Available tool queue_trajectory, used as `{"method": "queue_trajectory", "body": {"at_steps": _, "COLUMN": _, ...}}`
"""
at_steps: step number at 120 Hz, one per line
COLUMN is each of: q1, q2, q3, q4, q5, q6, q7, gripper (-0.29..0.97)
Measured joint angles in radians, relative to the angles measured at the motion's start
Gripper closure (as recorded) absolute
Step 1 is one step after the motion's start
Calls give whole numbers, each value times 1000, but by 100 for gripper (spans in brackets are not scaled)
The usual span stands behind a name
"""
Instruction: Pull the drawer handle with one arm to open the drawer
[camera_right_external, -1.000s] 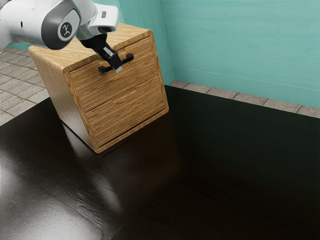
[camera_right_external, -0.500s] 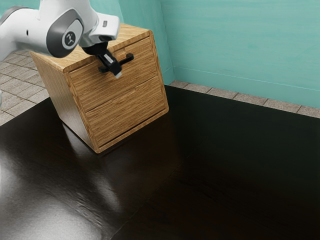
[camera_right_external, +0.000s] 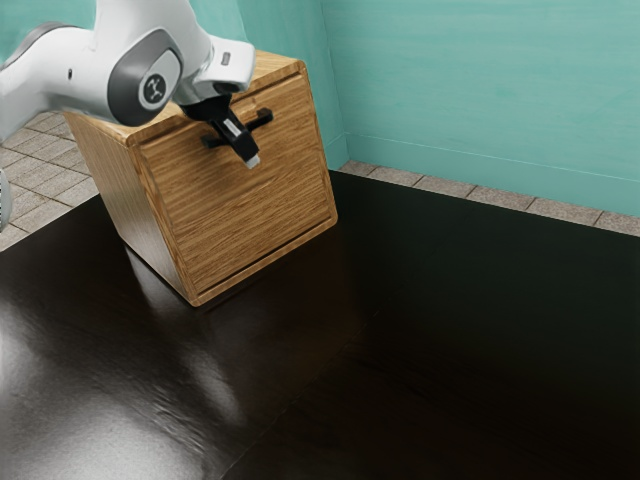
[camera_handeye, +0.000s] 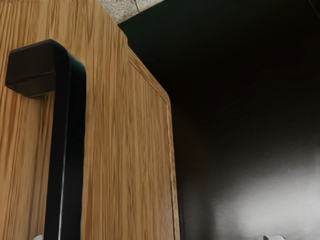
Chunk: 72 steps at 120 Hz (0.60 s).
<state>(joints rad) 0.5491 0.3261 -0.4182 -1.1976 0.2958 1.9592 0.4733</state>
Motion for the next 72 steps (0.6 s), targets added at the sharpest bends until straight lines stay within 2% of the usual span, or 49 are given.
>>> {"method": "queue_trajectory", "body": {"at_steps": 29, "q1": -89, "q2": -6, "q3": 2, "q4": -26, "q5": -11, "q6": 10, "q7": -21, "gripper": 23}}
{"method": "queue_trajectory", "body": {"at_steps": 72, "q1": -252, "q2": -25, "q3": 61, "q4": -47, "q5": -6, "q6": 19, "q7": -81, "gripper": 33}}
